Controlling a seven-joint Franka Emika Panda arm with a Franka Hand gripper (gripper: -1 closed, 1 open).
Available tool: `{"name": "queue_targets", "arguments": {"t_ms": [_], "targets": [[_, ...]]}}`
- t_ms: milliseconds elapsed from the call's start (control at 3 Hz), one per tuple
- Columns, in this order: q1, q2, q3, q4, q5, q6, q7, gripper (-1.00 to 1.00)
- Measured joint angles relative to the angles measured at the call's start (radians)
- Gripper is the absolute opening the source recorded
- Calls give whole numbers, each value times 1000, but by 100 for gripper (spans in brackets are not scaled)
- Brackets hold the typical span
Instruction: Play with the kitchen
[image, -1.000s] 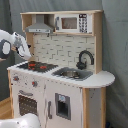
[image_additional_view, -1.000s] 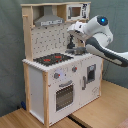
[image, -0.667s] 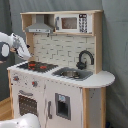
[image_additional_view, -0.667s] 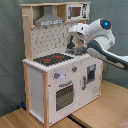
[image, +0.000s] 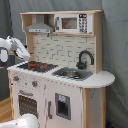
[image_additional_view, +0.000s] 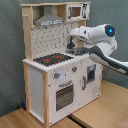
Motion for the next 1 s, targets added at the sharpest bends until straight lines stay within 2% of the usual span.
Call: {"name": "queue_targets", "arguments": {"t_ms": [333,1000], "targets": [[20,-2,38,-29,0,94,-28,100],[59,-2,142,-86,0,288,-47,100]]}}
